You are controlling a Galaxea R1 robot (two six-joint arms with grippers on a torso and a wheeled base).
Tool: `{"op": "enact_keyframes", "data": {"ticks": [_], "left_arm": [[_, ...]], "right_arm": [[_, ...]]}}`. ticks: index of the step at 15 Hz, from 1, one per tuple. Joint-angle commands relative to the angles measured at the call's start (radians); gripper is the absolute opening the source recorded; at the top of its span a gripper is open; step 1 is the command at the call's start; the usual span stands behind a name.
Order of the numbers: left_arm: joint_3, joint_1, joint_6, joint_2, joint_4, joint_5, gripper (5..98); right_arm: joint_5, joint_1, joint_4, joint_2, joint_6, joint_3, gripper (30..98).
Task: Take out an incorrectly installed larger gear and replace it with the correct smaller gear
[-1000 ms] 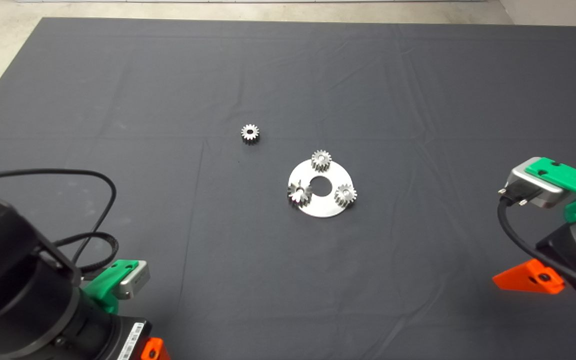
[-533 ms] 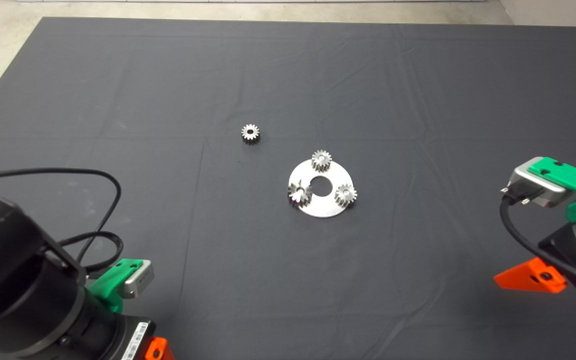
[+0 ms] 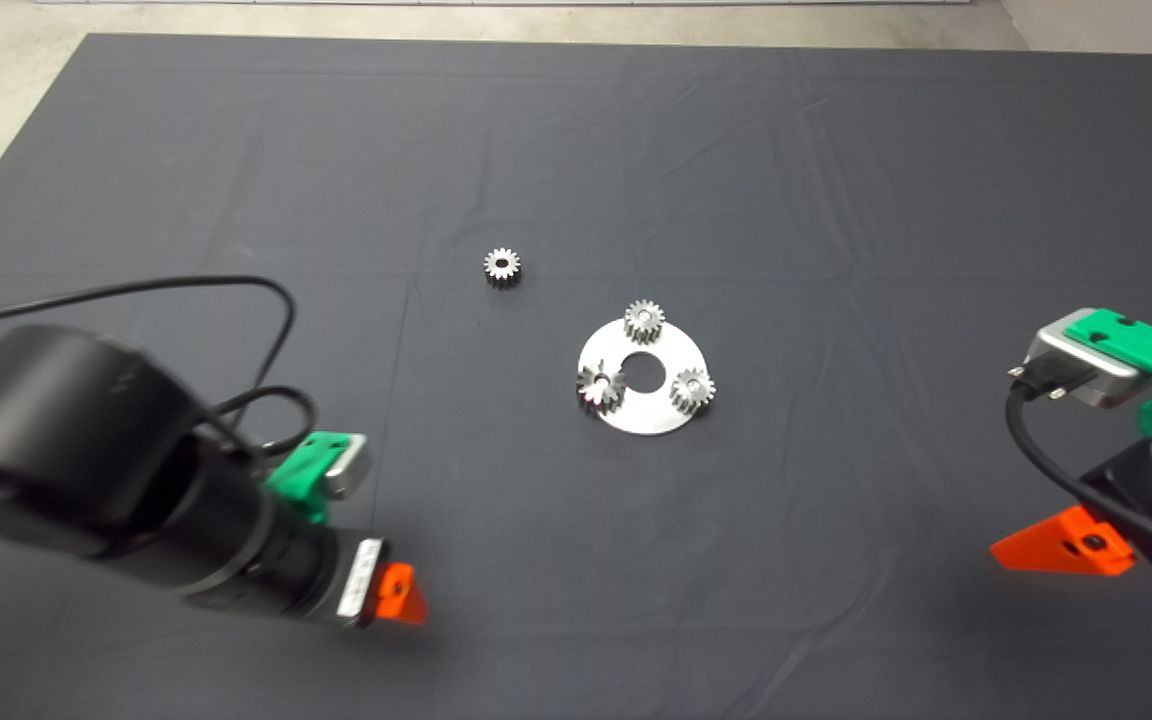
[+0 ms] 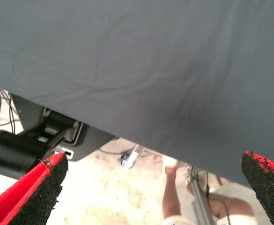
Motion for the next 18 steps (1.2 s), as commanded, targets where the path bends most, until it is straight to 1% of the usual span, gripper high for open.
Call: {"op": "enact_keyframes", "data": {"ticks": [1,2,4,6,7,8,10,12,13,15,17,18], "left_arm": [[-0.143,-0.014,0.016,0.132,0.003,-0.003,98.1],[-0.162,-0.014,0.013,0.149,0.003,-0.001,98.1],[-0.197,-0.012,-0.003,0.208,0.004,0.011,98.1],[-0.234,-0.014,-0.006,0.255,0.004,0.011,98.1],[-0.279,-0.014,-0.006,0.271,0.004,0.011,98.1],[-0.31,-0.014,-0.006,0.283,0.004,0.016,98.1],[-0.376,-0.014,-0.006,0.321,0.004,0.014,98.1],[-0.431,-0.014,-0.006,0.381,0.006,0.014,98.1],[-0.455,-0.014,-0.006,0.399,0.009,0.014,98.1],[-0.478,-0.015,-0.005,0.406,0.009,0.012,98.1],[-0.506,-0.015,0.003,0.395,0.009,-0.001,98.1],[-0.515,-0.017,0.005,0.396,0.009,-0.003,98.1]], "right_arm": [[-0.121,-0.015,0.035,-0.009,-0.005,-0.004,97.6],[-0.121,-0.016,0.035,-0.009,-0.005,-0.004,97.6],[-0.123,-0.015,0.035,-0.009,-0.007,-0.006,97.6],[-0.12,-0.015,0.035,-0.01,-0.007,-0.004,97.6],[-0.12,-0.015,0.035,-0.013,-0.007,-0.004,97.6],[-0.12,-0.016,0.035,-0.015,-0.007,-0.004,97.6],[-0.119,-0.016,0.035,-0.013,-0.007,-0.004,97.6],[-0.12,-0.016,0.035,-0.015,-0.007,-0.004,97.6],[-0.118,-0.016,0.035,-0.013,-0.007,-0.004,97.6],[-0.118,-0.016,0.035,-0.013,-0.007,-0.004,97.6],[-0.118,-0.016,0.035,-0.013,-0.007,-0.003,97.6],[-0.119,-0.016,0.035,-0.015,-0.007,-0.004,97.6]]}}
